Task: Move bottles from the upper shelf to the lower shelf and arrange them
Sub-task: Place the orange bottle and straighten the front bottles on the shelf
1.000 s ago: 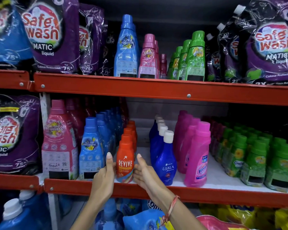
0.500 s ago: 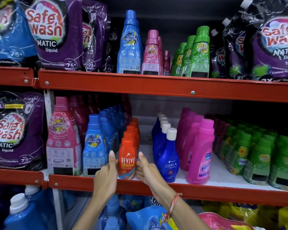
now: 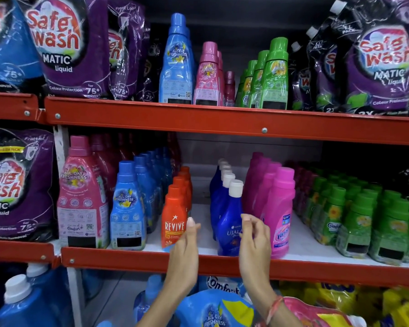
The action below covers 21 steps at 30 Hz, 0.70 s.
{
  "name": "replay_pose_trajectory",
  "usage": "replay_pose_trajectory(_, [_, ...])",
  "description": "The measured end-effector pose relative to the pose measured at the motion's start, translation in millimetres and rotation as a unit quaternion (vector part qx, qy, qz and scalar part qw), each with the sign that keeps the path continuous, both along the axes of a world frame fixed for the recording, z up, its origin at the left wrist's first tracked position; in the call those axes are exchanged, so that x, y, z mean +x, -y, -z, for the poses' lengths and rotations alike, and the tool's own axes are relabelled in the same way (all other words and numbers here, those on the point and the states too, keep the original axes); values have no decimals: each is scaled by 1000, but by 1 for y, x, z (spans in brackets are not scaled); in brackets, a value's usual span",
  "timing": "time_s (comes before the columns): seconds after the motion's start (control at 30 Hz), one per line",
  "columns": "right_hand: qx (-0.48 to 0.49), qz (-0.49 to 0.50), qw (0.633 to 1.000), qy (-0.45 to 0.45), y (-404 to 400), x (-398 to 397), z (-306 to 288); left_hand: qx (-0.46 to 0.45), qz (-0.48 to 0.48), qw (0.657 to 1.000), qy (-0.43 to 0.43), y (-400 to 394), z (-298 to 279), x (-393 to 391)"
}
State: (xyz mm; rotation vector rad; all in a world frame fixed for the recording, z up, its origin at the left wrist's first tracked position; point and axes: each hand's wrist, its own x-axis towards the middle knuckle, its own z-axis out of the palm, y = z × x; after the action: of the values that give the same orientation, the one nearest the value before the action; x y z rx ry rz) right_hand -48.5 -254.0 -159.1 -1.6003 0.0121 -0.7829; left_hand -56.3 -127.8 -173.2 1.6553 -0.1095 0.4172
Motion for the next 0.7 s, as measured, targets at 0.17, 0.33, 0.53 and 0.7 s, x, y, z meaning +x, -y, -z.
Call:
replay_pose_trajectory(0.17, [-26,-73,985,-151,10,16,1,-84,130,980,-125,25,-15,9])
replay_pose_trajectory(0.33, [-31,-66,982,-174,14,15,2,-80,149,980,-106,31,-21,10])
replay_pose_trajectory(0.53, [-53,-53,983,-170,20,12,3,-54,124,984,-120,21,-19,23])
replay_pose_trajectory(0.7, [-150,-21,978,-145,20,9,7,-48,105,990,-85,25,-17,16])
